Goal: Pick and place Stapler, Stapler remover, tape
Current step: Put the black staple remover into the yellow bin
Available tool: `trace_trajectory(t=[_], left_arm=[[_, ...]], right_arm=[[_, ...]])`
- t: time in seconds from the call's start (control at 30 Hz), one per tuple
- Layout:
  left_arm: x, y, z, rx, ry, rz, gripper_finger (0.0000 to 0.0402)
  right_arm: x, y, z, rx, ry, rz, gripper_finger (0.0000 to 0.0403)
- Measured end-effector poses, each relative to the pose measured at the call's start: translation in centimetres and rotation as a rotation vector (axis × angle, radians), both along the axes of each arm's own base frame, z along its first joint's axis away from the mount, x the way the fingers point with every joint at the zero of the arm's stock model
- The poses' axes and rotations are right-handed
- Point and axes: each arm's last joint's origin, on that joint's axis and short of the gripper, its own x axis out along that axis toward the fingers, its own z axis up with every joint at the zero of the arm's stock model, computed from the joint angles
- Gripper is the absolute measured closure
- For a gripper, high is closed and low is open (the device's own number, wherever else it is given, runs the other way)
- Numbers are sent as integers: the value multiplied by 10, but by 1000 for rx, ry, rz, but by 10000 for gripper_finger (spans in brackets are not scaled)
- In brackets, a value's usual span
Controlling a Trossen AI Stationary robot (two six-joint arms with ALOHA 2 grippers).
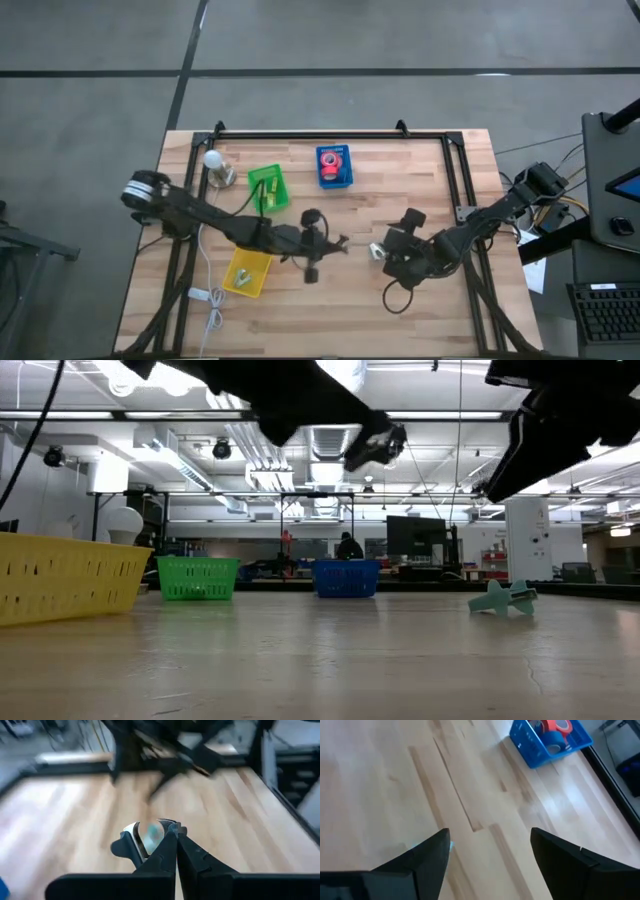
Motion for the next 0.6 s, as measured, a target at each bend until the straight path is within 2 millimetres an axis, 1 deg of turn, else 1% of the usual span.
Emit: trace_trajectory(t=[0.13,0.23,0.33,0.4,0.5,0.6], left_arm=[[-28,-15,13,-64,128,-27,399],[-53,-25,27,-127,193,-42,399],[-79,-31,37,-203,270,-16,399],[-97,-33,40,-248,342,2,399],[-119,-34,40,-344,454,82,399],[-134,-34,35,-422,561,185,399]], right_arm=[[-4,-2,-6,-4,21,-14,133],[-7,-3,-11,-1,30,-25,138],[-9,-4,-14,6,28,-39,142],[-9,-4,-14,10,25,-43,144],[-9,-4,-14,9,21,-43,145],[-9,-4,-14,10,20,-43,141]])
